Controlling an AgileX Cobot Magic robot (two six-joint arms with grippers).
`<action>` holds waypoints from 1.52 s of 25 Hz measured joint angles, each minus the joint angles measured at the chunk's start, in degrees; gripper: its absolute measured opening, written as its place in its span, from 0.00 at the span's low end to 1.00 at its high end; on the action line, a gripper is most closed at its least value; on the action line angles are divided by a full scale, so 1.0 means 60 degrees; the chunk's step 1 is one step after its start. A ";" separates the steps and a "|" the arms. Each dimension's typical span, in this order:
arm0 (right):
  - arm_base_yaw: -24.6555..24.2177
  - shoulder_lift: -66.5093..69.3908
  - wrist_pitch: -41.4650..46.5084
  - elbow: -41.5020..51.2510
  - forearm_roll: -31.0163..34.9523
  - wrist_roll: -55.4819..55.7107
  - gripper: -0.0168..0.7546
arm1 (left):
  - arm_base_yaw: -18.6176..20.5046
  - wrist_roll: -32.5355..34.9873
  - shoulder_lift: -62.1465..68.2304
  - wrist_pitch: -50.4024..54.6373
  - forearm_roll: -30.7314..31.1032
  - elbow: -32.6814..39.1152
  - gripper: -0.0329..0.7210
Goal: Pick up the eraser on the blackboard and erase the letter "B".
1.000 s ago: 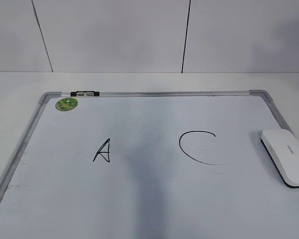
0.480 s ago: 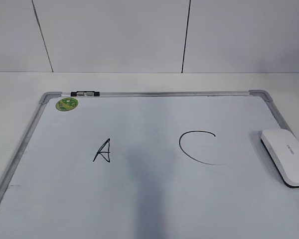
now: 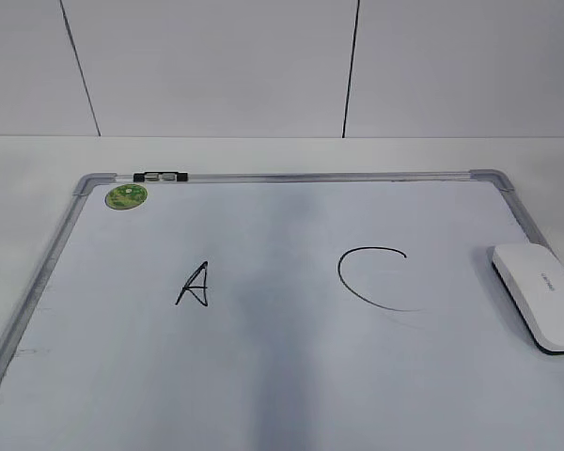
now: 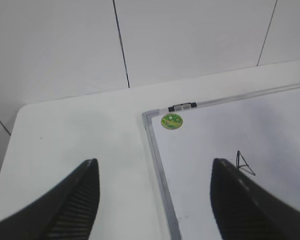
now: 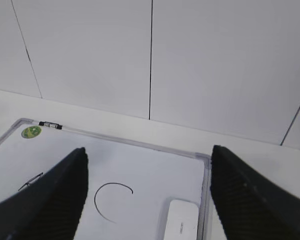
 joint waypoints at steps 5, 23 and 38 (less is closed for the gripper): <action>0.0000 -0.0760 0.0115 0.1285 0.0000 0.0000 0.79 | 0.0000 -0.0143 -0.1009 0.0017 0.0165 0.1516 0.73; 0.0000 -0.4082 0.0561 0.5721 -0.1069 0.0967 0.79 | 0.0000 -0.0961 -0.3312 0.0637 0.0838 0.4650 0.71; 0.0000 -0.5157 0.0901 0.6849 -0.1508 0.1312 0.79 | 0.0000 -0.1033 -0.5382 0.0312 0.0975 0.6172 0.69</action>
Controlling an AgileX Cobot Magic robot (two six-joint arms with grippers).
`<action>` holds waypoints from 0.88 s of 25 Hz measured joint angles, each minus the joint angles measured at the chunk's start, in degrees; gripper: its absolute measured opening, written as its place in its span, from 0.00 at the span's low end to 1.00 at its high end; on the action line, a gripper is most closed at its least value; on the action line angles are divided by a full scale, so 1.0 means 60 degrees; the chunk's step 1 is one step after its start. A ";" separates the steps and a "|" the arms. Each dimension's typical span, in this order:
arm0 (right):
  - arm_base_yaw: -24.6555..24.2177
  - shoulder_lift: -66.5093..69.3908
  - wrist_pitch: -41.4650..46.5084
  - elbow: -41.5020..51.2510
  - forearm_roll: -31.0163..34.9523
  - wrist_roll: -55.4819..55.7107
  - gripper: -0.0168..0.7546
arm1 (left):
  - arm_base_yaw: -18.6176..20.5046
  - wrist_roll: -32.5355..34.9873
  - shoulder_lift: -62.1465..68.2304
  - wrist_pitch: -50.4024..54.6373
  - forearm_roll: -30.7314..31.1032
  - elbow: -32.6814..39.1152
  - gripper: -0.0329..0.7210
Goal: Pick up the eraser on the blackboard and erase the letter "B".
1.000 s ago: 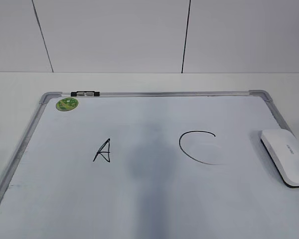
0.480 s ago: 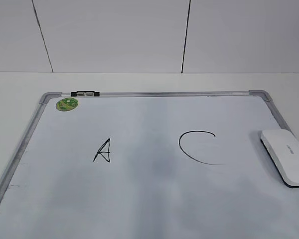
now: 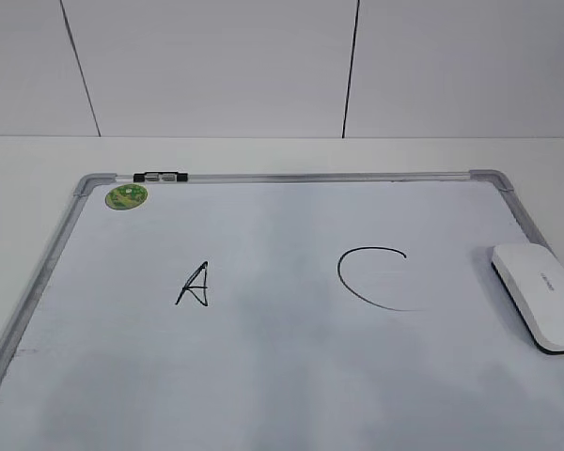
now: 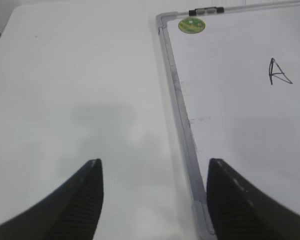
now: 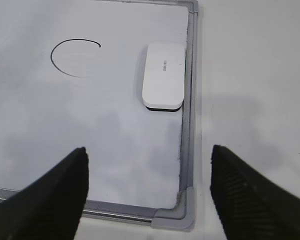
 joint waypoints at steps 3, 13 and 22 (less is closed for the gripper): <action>0.0000 -0.0033 0.0082 0.0019 -0.0004 0.0190 0.79 | 0.0000 0.0000 -0.0094 -0.0039 -0.0020 0.0019 0.63; 0.0000 -0.0037 -0.0098 0.0367 -0.0477 0.0623 0.79 | 0.0000 0.0000 -0.0094 -0.0199 -0.0038 0.0066 0.57; 0.0000 -0.0069 -0.0189 0.0367 -0.0514 0.0704 0.79 | 0.0000 0.0000 -0.0094 -0.0216 -0.0038 0.0066 0.63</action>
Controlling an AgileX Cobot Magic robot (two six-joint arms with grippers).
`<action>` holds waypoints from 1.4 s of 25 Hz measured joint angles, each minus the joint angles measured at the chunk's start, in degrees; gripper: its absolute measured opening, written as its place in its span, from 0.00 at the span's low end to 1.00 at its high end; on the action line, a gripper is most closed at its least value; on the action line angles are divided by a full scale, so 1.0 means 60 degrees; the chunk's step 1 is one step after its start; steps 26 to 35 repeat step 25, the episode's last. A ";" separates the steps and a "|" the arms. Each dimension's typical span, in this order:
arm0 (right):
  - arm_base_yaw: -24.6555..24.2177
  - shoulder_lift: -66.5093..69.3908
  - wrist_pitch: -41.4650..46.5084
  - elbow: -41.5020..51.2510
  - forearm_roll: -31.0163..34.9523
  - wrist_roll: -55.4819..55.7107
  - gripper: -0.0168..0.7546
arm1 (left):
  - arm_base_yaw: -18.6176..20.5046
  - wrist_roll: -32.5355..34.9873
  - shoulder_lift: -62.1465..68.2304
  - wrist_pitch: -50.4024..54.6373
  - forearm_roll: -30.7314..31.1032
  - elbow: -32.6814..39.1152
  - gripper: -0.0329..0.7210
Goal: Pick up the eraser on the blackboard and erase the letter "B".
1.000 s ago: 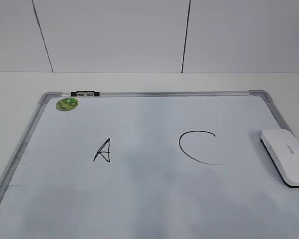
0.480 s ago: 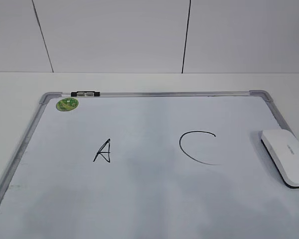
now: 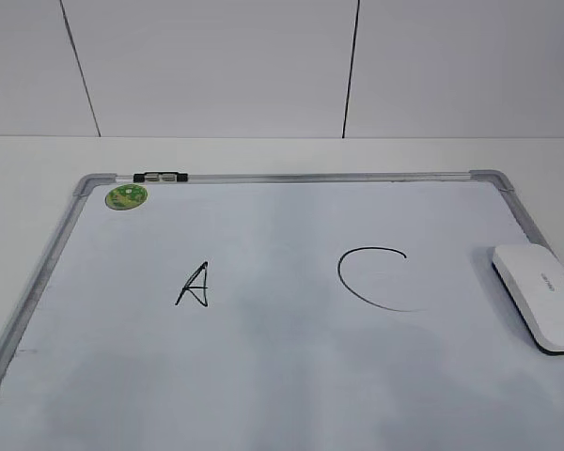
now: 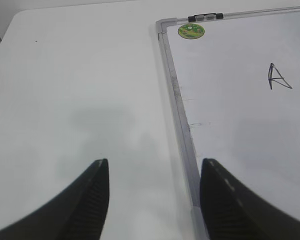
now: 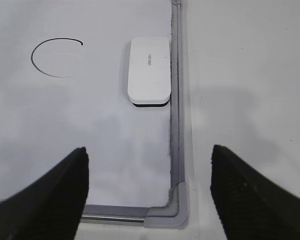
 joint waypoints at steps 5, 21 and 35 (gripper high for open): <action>0.0000 0.0000 0.0003 0.0000 0.0000 0.0000 0.79 | 0.0000 0.0000 0.0000 0.0000 0.0000 0.0000 0.63; 0.0000 0.0000 0.0003 0.0000 0.0000 0.0022 0.79 | 0.0000 0.0000 0.0000 0.0000 -0.0068 0.0000 0.57; 0.0000 0.0000 0.0003 0.0000 -0.0012 0.0022 0.79 | 0.0000 0.0000 0.0000 0.0000 -0.0068 0.0000 0.56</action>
